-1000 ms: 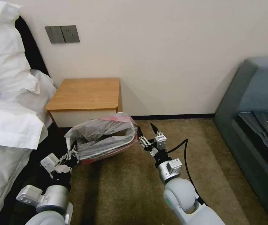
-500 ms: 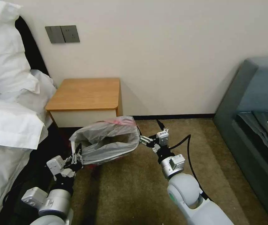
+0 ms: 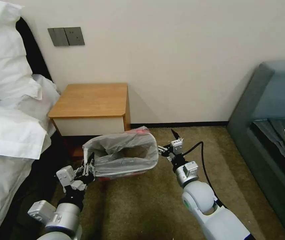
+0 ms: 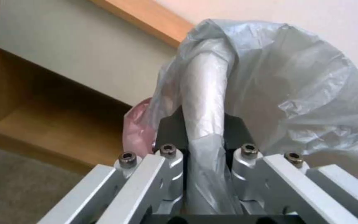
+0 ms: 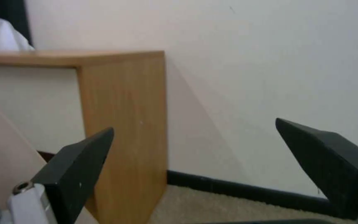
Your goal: Pick up the garbage bag from the table and place it over the trash can.
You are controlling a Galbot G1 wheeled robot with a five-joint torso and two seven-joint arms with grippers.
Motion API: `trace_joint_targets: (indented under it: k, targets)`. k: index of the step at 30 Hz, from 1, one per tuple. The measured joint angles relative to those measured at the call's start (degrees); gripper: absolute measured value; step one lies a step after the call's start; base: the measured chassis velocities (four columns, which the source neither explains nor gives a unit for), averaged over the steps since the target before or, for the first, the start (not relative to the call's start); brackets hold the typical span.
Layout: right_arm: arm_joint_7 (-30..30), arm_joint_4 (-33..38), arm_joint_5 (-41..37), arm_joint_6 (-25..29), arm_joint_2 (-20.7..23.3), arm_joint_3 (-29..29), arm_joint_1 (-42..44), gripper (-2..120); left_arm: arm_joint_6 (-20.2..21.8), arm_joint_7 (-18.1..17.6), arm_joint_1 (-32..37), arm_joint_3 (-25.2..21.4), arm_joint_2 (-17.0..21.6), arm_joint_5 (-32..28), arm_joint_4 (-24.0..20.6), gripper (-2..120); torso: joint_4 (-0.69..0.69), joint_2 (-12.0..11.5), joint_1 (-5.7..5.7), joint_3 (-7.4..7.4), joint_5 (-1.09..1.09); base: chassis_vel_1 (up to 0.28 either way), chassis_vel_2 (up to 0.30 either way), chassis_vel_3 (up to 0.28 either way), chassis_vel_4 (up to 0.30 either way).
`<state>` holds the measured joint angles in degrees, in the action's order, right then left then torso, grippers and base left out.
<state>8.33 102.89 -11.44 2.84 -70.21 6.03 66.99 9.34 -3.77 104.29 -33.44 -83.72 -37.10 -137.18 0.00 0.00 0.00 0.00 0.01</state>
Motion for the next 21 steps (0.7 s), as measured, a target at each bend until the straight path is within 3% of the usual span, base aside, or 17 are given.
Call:
trace_joint_targets:
  k: [5, 14, 18, 21]
  targets:
    - [0.00, -1.41, 0.49, 0.39, -0.14, 0.39, -0.36, 100, 0.03, 0.05, -0.07, 0.20, 0.03, -0.07, -0.12, 11, 0.00, 0.00, 0.00, 0.00, 0.00, 0.000, 0.000, 0.000, 0.000]
    - [-0.15, 0.84, 7.72, 3.87, 0.15, 4.83, 3.60, 100, -2.49, 0.11, -3.08, -3.96, 1.05, 2.73, 3.94, 11, 0.00, 0.00, 0.00, 0.00, -0.01, 0.000, 0.000, 0.000, 0.000]
    - [-2.83, 5.03, 11.13, 9.51, 1.27, 8.54, 4.76, 100, -5.72, 0.64, -4.10, -4.16, 1.22, 7.88, 7.23, 11, 0.00, 0.00, 0.00, 0.00, -0.01, 0.000, 0.000, 0.000, 0.000]
    - [-3.92, 5.55, 11.39, 10.55, 1.50, 8.92, 4.75, 100, -6.18, 0.75, -4.14, -4.14, 1.17, 8.48, 7.52, 11, 0.00, 0.00, 0.00, 0.00, -0.01, 0.000, 0.000, 0.000, 0.000]
